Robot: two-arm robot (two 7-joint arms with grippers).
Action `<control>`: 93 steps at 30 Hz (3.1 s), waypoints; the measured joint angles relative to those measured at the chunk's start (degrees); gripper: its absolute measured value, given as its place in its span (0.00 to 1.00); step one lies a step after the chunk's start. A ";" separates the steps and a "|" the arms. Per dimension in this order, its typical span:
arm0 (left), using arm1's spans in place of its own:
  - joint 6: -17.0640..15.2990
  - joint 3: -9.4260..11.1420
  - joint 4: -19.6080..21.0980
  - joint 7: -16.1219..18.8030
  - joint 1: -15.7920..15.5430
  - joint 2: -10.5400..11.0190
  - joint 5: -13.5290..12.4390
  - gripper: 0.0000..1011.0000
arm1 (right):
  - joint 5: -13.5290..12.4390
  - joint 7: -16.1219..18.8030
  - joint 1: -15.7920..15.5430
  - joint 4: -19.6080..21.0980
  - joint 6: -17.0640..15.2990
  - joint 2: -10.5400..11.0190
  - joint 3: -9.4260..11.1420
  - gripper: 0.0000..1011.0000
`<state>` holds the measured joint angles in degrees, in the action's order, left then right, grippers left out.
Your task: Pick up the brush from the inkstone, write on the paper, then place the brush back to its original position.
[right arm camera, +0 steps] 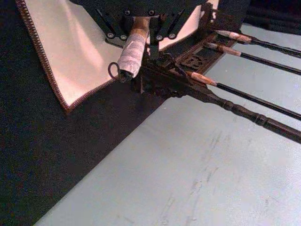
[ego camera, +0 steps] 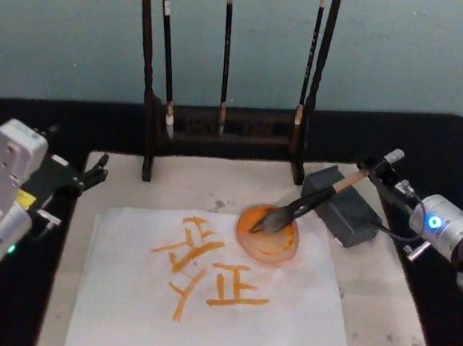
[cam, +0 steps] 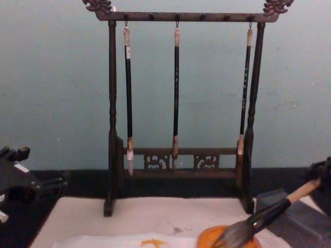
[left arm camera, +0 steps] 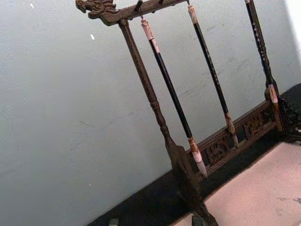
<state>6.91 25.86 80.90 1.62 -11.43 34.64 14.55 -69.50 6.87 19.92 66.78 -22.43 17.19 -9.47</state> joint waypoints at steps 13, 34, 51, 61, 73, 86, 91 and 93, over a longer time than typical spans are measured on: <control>0.00 0.00 0.00 0.00 0.00 0.00 0.00 1.00 | -1.44 1.41 -0.23 3.12 2.48 1.15 -1.32 0.17; 0.00 0.00 0.00 0.00 0.00 0.00 0.00 1.00 | 6.54 5.16 -3.85 16.88 13.63 7.13 -6.75 0.17; 0.00 0.00 0.00 0.00 0.00 0.00 0.00 1.00 | 23.71 11.55 -1.86 19.84 23.83 9.68 -12.98 0.17; 0.00 0.00 0.00 0.00 0.00 0.00 0.00 1.00 | 30.87 10.43 -9.17 30.36 26.41 11.45 -14.93 0.17; 0.00 0.00 0.00 0.00 0.00 0.00 0.00 1.00 | 33.50 12.47 -10.90 30.81 27.29 11.02 -14.74 0.17; 0.00 0.00 0.00 0.00 0.00 0.00 0.00 1.00 | 35.46 13.48 -11.40 30.25 26.36 9.87 -13.78 0.17; 0.00 0.00 0.00 0.00 0.00 0.00 0.00 1.00 | 36.25 13.93 -11.64 30.21 25.85 9.50 -13.35 0.17; 0.00 0.00 0.00 0.00 0.00 0.00 0.00 1.00 | 36.68 14.28 -11.83 30.24 25.80 9.49 -13.14 0.17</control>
<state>6.91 25.86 80.90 1.62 -11.43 34.65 14.55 -32.83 21.15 8.09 97.01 3.37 26.68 -22.62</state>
